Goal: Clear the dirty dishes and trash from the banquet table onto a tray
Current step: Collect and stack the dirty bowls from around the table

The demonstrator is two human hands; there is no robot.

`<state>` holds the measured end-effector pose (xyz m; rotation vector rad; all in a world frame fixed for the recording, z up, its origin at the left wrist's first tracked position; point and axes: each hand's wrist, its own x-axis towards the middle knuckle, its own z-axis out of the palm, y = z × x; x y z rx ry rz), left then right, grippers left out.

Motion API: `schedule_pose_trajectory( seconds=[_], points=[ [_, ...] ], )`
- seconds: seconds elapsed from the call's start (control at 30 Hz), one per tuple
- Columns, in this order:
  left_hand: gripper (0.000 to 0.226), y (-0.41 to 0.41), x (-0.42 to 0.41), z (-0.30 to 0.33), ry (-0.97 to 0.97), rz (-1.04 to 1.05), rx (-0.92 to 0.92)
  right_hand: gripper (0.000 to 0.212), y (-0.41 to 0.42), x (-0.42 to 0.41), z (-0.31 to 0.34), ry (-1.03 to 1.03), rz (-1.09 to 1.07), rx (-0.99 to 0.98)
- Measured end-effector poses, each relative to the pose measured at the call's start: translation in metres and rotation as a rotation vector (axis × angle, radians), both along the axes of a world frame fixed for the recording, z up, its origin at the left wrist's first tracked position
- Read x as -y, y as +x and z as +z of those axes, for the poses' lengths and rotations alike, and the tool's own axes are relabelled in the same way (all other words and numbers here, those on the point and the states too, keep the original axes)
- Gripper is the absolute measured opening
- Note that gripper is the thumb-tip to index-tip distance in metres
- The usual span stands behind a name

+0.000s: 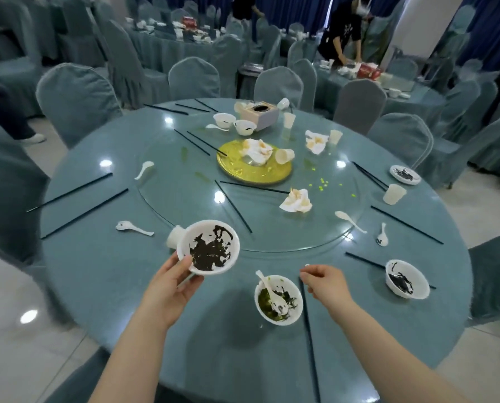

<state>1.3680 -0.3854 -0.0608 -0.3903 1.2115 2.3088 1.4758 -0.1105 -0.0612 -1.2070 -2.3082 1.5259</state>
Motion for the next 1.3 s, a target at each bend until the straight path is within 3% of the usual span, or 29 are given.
schedule_pose_trajectory(
  seconds=[0.17, 0.33, 0.47, 0.53, 0.6, 0.8, 0.9, 1.0, 1.07, 1.3],
  points=[
    [0.028, -0.018, 0.003, -0.011, 0.018, 0.023, 0.016, 0.004, -0.046, -0.001, -0.016, 0.186, 0.213, 0.117],
    [0.028, -0.014, 0.001, -0.019, -0.043, 0.022, 0.042, 0.041, -0.075, 0.016, -0.05, 0.262, 0.405, 0.295],
    [0.028, -0.02, -0.001, -0.023, -0.069, 0.016, 0.053, 0.018, -0.089, 0.026, -0.067, 0.34, 0.454, 0.266],
    [0.027, -0.022, -0.004, -0.026, -0.075, 0.008, 0.062, 0.008, -0.09, 0.026, -0.066, 0.283, 0.41, 0.182],
    [0.025, -0.022, -0.01, -0.031, -0.077, -0.016, 0.072, 0.011, -0.088, 0.019, -0.063, 0.166, 0.288, 0.081],
    [0.022, -0.025, -0.037, -0.04, -0.077, -0.057, 0.12, 0.018, -0.056, -0.044, -0.056, -0.356, -0.284, -0.187],
    [0.022, -0.025, -0.049, -0.043, -0.076, -0.092, 0.125, 0.018, -0.027, -0.067, -0.07, -0.526, -0.519, -0.224],
    [0.022, -0.024, -0.06, -0.045, -0.08, -0.131, 0.116, 0.008, -0.001, -0.075, -0.086, -0.593, -0.53, -0.165],
    [0.025, -0.022, -0.064, -0.046, -0.089, -0.157, 0.111, 0.013, 0.01, -0.074, -0.091, -0.611, -0.486, -0.136],
    [0.029, -0.012, -0.069, -0.047, -0.117, -0.186, 0.119, 0.015, 0.015, -0.043, -0.086, -0.301, -0.186, 0.061]
  ],
)
